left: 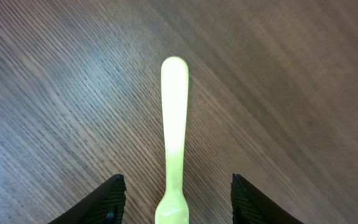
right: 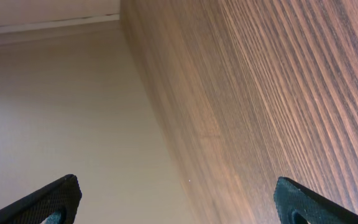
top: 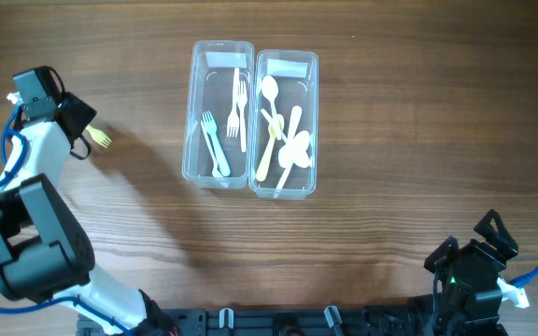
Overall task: Pack container
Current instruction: 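Reach left gripper to the yellow fork and grasp it, then carry the yellow fork into the left container and release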
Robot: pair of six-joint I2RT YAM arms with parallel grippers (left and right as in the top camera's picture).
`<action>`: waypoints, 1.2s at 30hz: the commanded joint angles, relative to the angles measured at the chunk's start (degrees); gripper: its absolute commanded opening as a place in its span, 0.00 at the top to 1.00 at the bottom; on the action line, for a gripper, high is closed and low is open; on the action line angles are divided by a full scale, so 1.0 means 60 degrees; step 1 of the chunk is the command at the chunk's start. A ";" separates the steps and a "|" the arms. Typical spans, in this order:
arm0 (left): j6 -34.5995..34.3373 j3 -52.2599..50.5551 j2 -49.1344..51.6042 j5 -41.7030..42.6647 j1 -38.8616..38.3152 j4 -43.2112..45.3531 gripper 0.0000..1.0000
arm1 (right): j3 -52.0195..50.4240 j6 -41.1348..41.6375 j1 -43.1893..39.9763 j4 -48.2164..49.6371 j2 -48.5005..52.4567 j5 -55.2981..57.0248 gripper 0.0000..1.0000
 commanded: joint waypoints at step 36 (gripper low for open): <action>0.0189 0.2055 -0.1526 0.0750 -0.1024 -0.2874 0.96 | 0.0036 0.0069 -0.0004 -0.0004 -0.0069 0.0160 0.00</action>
